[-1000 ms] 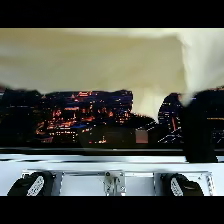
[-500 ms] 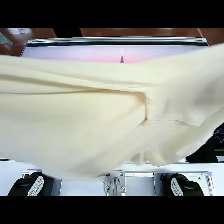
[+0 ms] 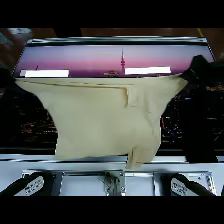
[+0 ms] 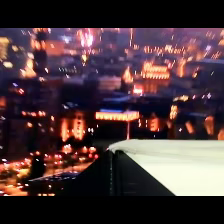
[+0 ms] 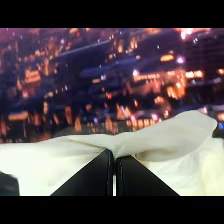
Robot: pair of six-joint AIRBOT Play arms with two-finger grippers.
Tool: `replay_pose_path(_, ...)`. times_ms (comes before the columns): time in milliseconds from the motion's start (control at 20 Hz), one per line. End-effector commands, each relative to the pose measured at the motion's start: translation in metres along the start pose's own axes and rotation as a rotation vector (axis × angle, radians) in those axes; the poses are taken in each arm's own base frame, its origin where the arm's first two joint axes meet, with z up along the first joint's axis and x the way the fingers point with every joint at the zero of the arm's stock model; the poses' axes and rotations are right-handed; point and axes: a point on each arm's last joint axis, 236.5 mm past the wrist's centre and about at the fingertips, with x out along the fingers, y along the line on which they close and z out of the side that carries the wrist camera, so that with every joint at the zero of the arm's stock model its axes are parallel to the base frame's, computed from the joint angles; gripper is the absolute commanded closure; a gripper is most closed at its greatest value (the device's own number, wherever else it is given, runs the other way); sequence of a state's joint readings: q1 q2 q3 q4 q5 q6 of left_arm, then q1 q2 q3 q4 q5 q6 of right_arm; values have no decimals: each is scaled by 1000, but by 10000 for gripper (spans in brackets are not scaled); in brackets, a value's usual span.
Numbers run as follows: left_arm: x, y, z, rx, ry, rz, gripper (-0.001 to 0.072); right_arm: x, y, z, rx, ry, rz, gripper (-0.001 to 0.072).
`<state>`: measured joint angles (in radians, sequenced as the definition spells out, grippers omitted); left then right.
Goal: Fold the shirts.
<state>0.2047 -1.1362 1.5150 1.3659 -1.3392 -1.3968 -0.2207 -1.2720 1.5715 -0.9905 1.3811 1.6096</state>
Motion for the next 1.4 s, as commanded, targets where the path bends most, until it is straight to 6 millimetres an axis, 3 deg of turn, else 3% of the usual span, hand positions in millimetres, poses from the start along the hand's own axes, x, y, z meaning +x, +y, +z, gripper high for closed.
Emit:
replay_pose_path(0, 94, 5, -17, -35, 154, -70, 672, 105, -31, 42, 37, -67, 46, 650)
replay_pose_path(200, 156, -10, 12, -163, 56, -191, 671, 183, -36, 59, -123, -153, 15, 650)
replay_pose_path(350, 185, -9, 38, -257, -50, -223, 671, 208, -39, 78, -231, -261, -52, 650)
replay_pose_path(450, 204, -10, 43, -316, -73, -249, 671, 215, -45, 88, -257, -312, -86, 650)
replay_pose_path(550, 226, -20, 30, -340, -22, -278, 671, 224, -51, 81, -224, -283, -85, 650)
replay_pose_path(750, 269, -68, -29, -298, 196, -347, 666, 248, -60, 32, -122, -85, -62, 641)
replay_pose_path(800, 272, -76, -38, -289, 233, -359, 561, 248, -59, 26, -108, -57, -55, 531)
replay_pose_path(850, 270, -80, -43, -282, 255, -368, 327, 245, -57, 22, -94, -40, -46, 206)
replay_pose_path(900, 263, -80, -47, -274, 287, -375, 71, 239, -54, 18, -93, -15, -36, 26)
replay_pose_path(1000, 239, -57, -65, -226, 407, -336, 37, 210, -58, 7, -136, 64, -60, 26)
replay_pose_path(1050, 221, -33, -80, -189, 490, -288, 50, 188, -68, -5, -166, 131, -102, 27)
replay_pose_path(1150, 182, 21, -113, -162, 638, -159, 159, 134, -111, -51, -207, 376, -253, 29)
replay_pose_path(1200, 162, 37, -128, -174, 686, -147, 156, 105, -135, -77, -199, 512, -333, 31)
replay_pose_path(1250, 144, 39, -146, -223, 736, -177, 66, 76, -148, -111, -141, 664, -357, 87)
replay_pose_path(1300, 127, 36, -172, -299, 795, -222, -4, 56, -147, -139, -66, 768, -315, 90)
replay_pose_path(1350, 120, 33, -196, -384, 828, -255, -4, 48, -142, -155, -12, 791, -253, 89)
